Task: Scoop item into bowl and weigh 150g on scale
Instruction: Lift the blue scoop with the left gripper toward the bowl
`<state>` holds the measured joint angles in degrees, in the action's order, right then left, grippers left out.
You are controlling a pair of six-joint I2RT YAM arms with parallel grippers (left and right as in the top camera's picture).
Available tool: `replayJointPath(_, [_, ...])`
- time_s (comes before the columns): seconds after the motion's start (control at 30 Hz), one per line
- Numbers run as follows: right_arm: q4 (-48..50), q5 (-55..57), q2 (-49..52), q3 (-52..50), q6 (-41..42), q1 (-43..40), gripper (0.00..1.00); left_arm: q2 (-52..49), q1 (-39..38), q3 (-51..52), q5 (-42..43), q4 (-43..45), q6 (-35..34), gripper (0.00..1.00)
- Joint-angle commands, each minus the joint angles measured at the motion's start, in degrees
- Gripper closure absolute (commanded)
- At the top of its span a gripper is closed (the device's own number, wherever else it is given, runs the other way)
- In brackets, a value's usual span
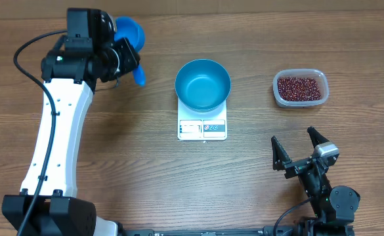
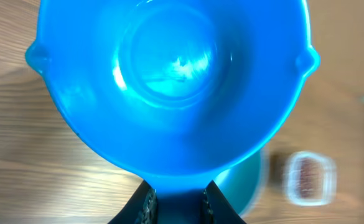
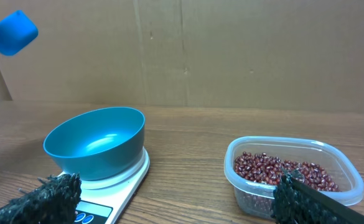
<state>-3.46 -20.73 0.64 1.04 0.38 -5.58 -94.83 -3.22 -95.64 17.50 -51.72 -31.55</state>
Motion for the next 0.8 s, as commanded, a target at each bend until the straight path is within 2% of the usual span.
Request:
replayJointPath(0.0, [0.31, 0.09, -0.48, -0.59, -0.04, 0.26, 0.00, 0.35, 0.59, -1.05, 6.08, 1.36, -14.62, 0.96])
replayJointPath(0.07, [0.31, 0.09, -0.48, -0.59, -0.04, 0.26, 0.00, 0.33, 0.59, -1.05, 6.05, 2.51, -19.96, 0.96])
replayJointPath(0.33, [0.31, 0.09, -0.48, -0.59, -0.04, 0.26, 0.00, 0.33, 0.59, -1.05, 9.51, 4.87, -30.18, 0.96])
replayJointPath(0.57, [0.31, 0.09, -0.48, -0.59, -0.04, 0.26, 0.00, 0.33, 0.63, -1.05, 14.14, 12.55, -33.48, 0.96])
replayJointPath(0.77, [0.31, 0.09, -0.48, -0.59, -0.04, 0.26, 0.00, 0.33, -0.24, -1.01, 20.85, 9.86, -33.57, 0.96])
